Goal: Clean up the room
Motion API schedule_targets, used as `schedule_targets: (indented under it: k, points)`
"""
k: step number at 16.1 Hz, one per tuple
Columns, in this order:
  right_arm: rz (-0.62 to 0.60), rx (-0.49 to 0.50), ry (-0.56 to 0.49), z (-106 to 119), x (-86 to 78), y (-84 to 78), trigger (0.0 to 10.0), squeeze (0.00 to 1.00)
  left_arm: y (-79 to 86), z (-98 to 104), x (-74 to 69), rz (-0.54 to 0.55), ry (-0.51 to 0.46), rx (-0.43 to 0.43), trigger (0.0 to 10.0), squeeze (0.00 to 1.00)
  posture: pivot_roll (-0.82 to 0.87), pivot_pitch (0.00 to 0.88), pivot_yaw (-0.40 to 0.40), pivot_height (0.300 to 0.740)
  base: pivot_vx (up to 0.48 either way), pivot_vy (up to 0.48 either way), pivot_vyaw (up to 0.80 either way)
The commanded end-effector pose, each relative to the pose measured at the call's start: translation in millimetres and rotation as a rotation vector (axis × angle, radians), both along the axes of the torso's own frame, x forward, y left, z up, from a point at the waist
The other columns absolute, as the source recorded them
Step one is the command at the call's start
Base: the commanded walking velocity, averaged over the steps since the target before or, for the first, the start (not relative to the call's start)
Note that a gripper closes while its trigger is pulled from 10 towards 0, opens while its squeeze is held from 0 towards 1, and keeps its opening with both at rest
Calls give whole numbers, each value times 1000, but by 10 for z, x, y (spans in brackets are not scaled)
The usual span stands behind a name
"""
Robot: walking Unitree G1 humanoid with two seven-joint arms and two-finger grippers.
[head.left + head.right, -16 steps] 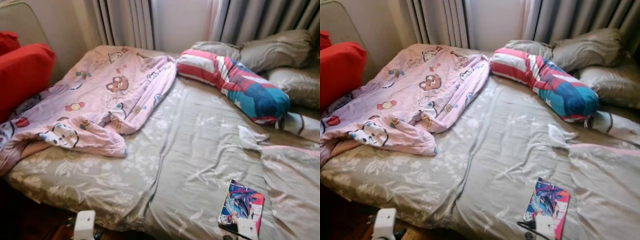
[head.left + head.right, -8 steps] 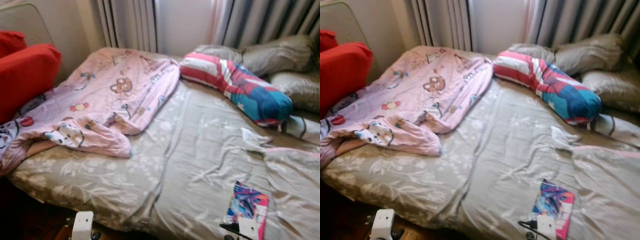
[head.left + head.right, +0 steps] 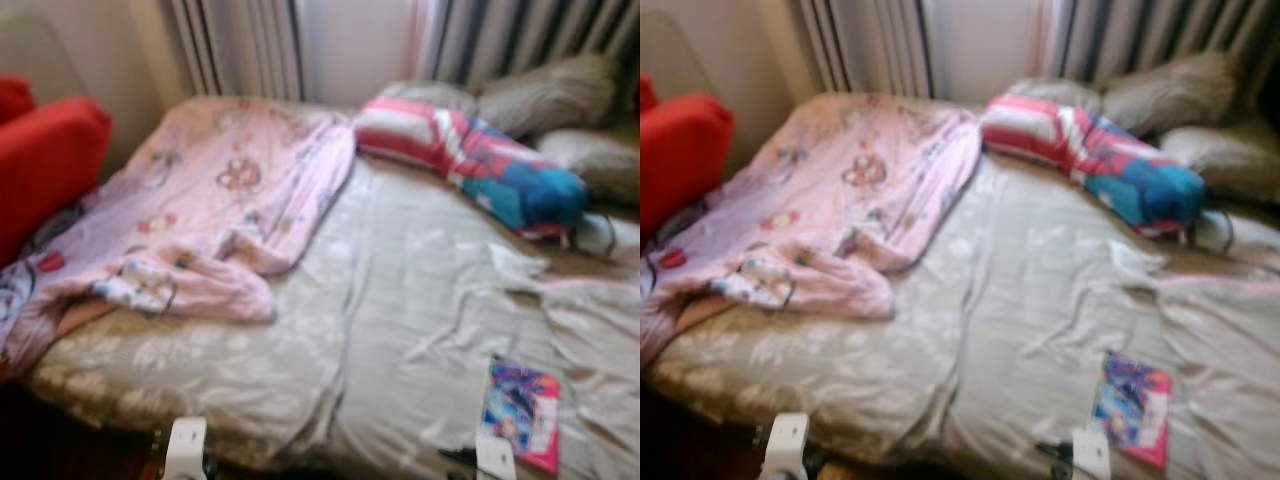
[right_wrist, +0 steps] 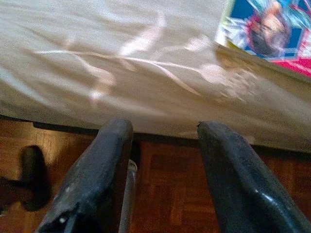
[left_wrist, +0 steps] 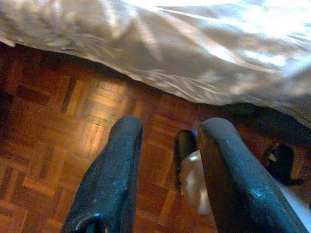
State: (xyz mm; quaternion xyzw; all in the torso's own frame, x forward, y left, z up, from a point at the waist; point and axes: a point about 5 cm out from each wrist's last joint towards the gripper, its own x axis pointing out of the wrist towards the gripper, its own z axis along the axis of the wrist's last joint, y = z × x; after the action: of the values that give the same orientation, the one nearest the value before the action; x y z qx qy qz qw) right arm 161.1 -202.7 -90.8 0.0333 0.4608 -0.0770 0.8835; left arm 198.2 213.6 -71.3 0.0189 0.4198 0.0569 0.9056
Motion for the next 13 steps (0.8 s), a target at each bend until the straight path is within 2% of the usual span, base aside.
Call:
schedule_targets:
  k: [1, 5, 7, 11, 13]
  points:
    - [5, 25, -2, -3, 31, 97, 10000, 0, 90, -36, -101, 14, 35, 27, 10000, 0, 81, 68, 27, 740, 0, 349, 0]
    - [5, 27, -6, 2, 46, 108, 10000, 0, 122, 17, -12, 15, 12, 32, 10000, 0, 81, 69, 29, 740, 0, 353, 0]
    - [6, 28, -6, 3, 51, 113, 10000, 0, 247, 76, 35, 23, -7, 41, 10000, 0, 82, 69, 30, 740, 0, 351, 0]
    - [7, 28, -5, 3, 54, 114, 10000, 0, 402, 105, 2, 37, -7, 51, 10000, 0, 81, 71, 30, 740, 0, 352, 0]
    - [7, 27, -5, 3, 53, 112, 10000, 0, 414, 100, -16, 39, -3, 51, 10000, 0, 82, 71, 30, 740, 0, 352, 0]
